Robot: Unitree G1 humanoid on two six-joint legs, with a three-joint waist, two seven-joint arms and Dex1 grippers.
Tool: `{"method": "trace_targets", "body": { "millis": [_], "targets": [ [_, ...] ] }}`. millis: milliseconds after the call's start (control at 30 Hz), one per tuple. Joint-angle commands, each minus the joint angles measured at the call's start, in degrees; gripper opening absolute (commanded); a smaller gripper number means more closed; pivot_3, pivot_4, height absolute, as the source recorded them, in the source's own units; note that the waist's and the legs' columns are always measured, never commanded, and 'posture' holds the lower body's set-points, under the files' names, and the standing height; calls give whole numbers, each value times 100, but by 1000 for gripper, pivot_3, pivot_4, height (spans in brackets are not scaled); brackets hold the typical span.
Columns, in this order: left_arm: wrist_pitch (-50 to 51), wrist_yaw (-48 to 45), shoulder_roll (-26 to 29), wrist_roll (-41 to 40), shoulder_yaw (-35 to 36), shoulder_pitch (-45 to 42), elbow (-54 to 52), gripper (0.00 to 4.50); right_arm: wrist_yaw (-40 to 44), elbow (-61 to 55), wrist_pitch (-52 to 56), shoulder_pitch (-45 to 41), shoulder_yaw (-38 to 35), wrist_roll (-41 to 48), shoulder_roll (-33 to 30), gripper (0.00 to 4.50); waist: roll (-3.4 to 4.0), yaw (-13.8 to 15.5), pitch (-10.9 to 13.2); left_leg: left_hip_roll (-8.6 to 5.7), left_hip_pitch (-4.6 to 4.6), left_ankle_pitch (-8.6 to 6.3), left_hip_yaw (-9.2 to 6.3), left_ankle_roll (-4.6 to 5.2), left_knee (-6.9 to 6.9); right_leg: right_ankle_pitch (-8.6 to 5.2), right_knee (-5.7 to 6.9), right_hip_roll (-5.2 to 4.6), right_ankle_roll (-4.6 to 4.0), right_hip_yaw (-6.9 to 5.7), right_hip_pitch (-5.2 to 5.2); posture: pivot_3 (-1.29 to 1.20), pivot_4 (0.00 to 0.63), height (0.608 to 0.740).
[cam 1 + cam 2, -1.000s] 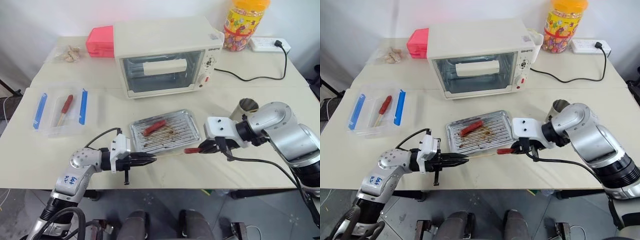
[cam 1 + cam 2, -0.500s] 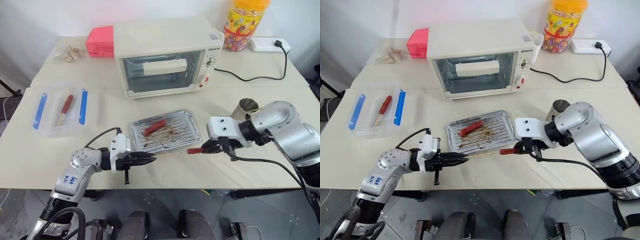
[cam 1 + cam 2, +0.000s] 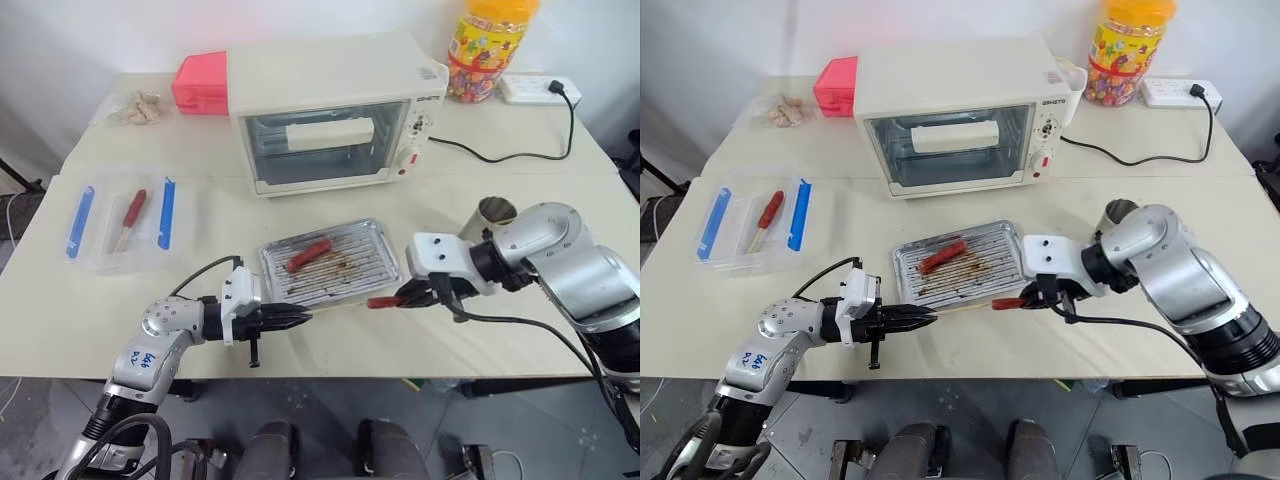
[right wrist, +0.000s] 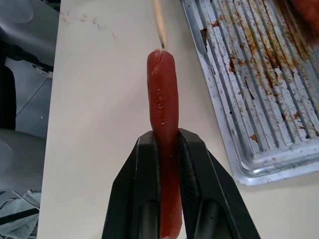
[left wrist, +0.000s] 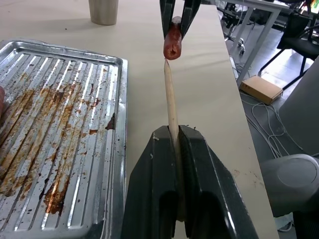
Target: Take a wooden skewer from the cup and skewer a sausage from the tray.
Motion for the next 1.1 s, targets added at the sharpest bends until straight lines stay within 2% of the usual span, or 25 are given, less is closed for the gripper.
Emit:
{"method": "trace_targets", "body": {
  "millis": [33, 233, 633, 1100],
  "targets": [
    [-79, -7, -76, -42, 21, -69, -105, 0, 1, -262, 7, -157, 21, 63, 61, 322, 0, -1, 0, 0, 0, 0, 0, 0, 0, 0, 0, 0, 0, 0, 0, 0, 150, 740],
    [-75, -23, -97, -12, 36, -80, -113, 0, -5, -193, -19, -191, 66, 17, 57, 322, 0, 5, 0, -1, 0, 0, 0, 0, 2, 0, 1, -1, 0, 0, 0, 0, 150, 740],
    [-64, -77, -5, -35, 66, 21, -163, 0, 139, 311, -460, -121, -62, -119, -375, 322, 0, 0, 0, -1, 0, 0, 0, 1, 2, 0, 1, 0, 0, 0, 0, 0, 150, 740],
    [-58, -84, -8, -21, 27, -6, -162, 0, 65, 240, -400, -264, 51, -92, -28, 322, 0, 5, 0, 0, 0, 0, 0, 0, 2, 0, 3, -1, 0, 0, 0, 0, 150, 740]
  ]
}}
